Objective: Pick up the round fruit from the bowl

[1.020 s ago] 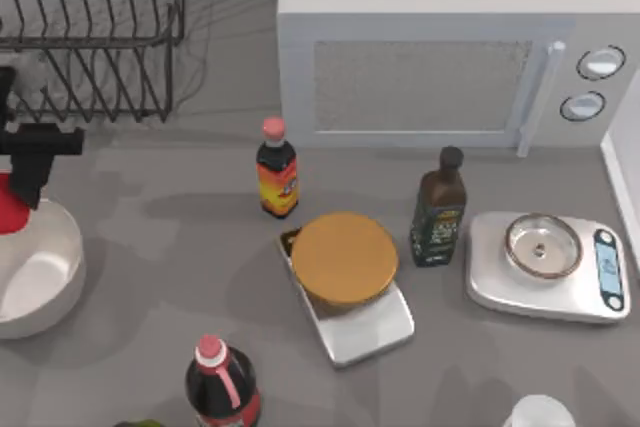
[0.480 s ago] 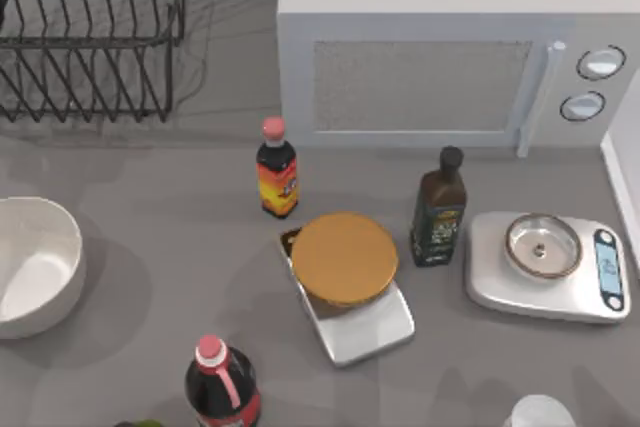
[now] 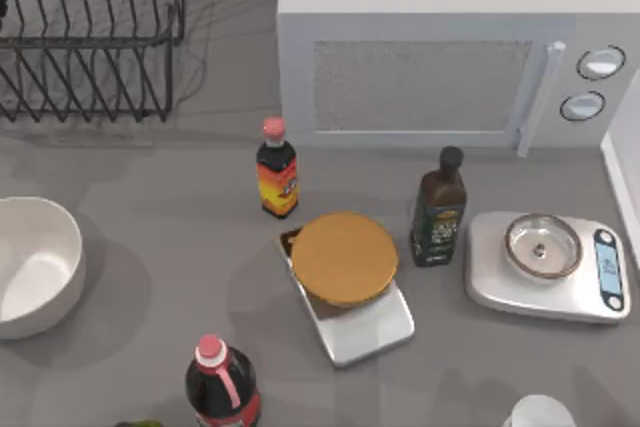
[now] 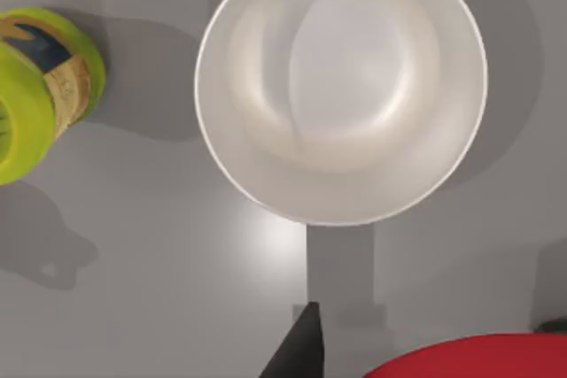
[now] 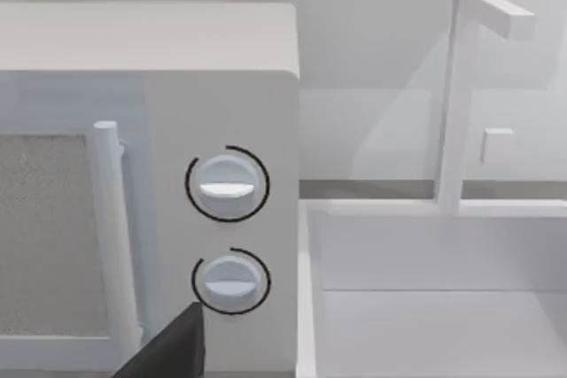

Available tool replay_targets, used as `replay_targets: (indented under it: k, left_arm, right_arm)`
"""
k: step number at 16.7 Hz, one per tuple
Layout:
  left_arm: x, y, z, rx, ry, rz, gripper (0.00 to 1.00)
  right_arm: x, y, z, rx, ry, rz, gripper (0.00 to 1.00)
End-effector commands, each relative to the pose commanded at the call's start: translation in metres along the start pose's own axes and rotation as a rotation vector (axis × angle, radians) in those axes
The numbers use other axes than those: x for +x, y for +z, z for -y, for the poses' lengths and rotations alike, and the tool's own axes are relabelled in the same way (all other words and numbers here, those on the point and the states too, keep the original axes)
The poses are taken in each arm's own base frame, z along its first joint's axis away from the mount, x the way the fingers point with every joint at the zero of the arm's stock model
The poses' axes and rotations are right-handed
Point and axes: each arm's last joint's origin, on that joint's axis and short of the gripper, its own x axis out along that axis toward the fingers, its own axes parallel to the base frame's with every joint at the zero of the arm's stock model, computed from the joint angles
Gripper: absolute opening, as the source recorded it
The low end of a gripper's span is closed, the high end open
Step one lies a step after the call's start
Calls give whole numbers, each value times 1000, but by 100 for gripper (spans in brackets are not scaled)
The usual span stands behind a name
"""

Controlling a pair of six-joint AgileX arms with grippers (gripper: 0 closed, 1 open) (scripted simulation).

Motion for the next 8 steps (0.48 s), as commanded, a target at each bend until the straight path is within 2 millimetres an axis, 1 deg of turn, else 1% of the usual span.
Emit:
replay_targets:
  k: [2,3,4,6,8]
  left_arm:
    - [11,15,18,-1,-2,-9,0]
    - [19,25,33,-1,-3,-15,0]
    - [28,34,52,-2,-3,-21,0]
    - [50,49,99,-3,-3,-32,0]
    - [72,55,148,-4,-1,-38,0]
  right_arm:
    - [0,0,0,0,0,0,100]
    - [0,0,0,0,0,0,100]
    - [0,0,0,0,0,0,100]
    - [0,0,0,0,0,0,100]
    - [0,0,0,0,0,0,100]
